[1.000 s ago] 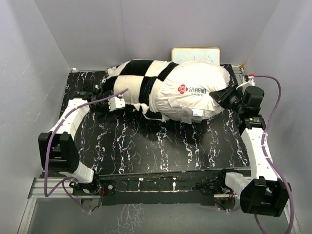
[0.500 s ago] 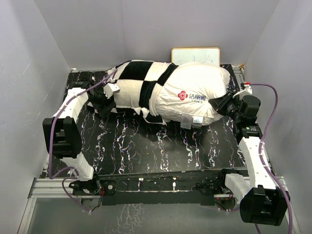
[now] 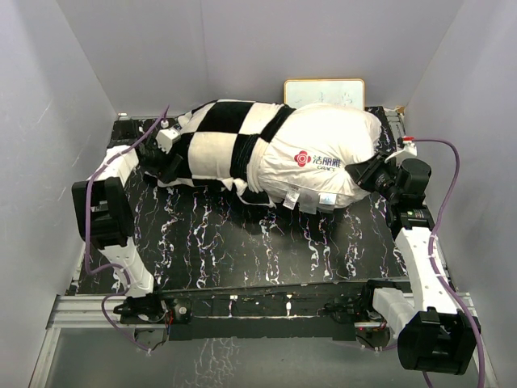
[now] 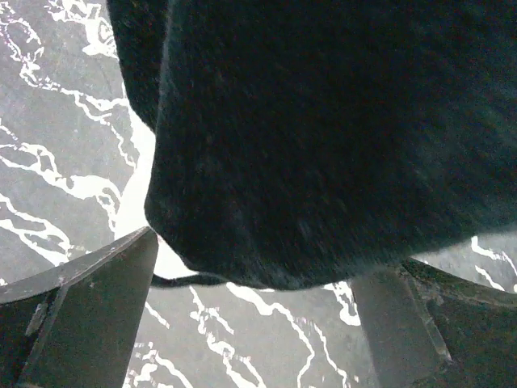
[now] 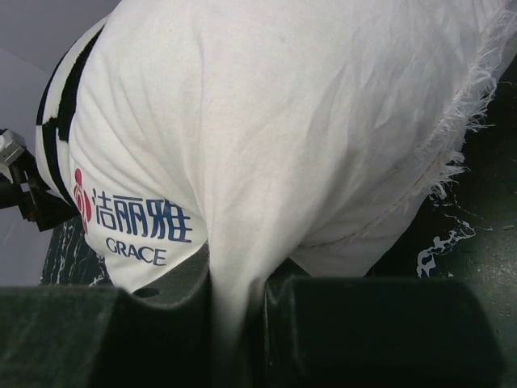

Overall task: Remove the pillowcase from the pillow
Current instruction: Remove the pillow from the pillowcase.

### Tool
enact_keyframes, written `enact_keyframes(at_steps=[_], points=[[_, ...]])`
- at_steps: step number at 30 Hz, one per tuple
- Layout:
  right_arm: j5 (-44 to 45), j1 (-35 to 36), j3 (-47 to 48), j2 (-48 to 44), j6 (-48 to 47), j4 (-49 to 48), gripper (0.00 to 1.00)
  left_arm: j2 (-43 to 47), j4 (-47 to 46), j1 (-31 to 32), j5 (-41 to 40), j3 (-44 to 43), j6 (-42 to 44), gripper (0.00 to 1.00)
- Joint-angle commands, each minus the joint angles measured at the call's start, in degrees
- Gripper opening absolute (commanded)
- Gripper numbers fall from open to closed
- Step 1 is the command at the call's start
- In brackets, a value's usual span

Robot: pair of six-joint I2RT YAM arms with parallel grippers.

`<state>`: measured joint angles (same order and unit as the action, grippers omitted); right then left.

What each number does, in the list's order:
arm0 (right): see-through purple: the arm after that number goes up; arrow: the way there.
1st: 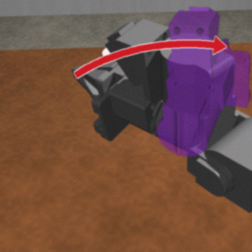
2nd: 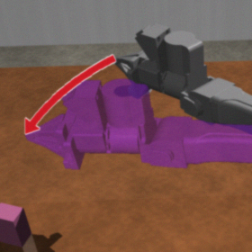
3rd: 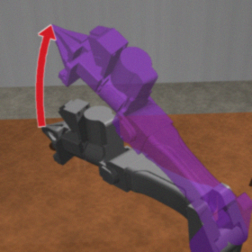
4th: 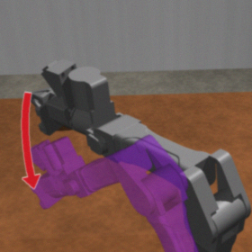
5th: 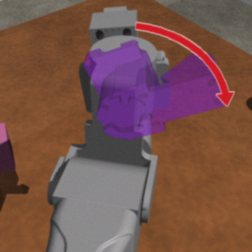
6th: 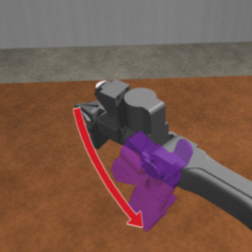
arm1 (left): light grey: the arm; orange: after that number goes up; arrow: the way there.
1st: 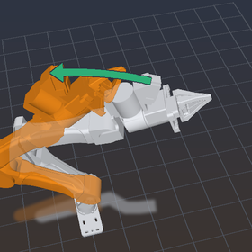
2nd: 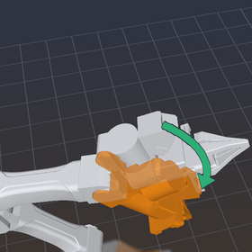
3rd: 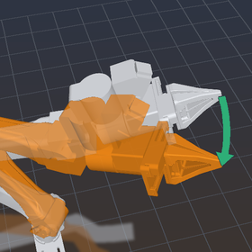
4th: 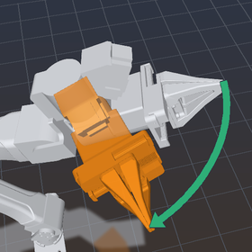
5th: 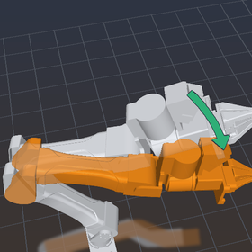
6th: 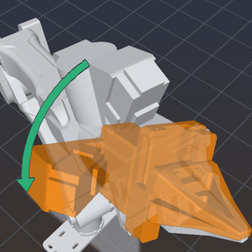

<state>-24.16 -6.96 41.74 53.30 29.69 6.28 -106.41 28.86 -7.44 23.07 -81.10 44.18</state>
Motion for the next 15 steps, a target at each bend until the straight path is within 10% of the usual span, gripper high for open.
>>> enact_keyframes(at_steps=[1, 11, 15], points=[[0.04, -0.02, 0.81, -0.70, -2.62, -4.15, 0.09, -2.32, -6.92, -0.29, 4.07, -1.47, -5.66, 0.97], [-5.33, 0.00, -0.78, -1.28, -1.48, -8.19, 0.08, -9.80, -10.54, -0.29, 5.91, -5.00, -2.47, 0.97], [-7.08, 0.02, -0.82, -1.07, -1.39, -9.37, 0.09, -11.63, -7.69, -0.29, 10.19, -5.21, 1.63, 0.69]])
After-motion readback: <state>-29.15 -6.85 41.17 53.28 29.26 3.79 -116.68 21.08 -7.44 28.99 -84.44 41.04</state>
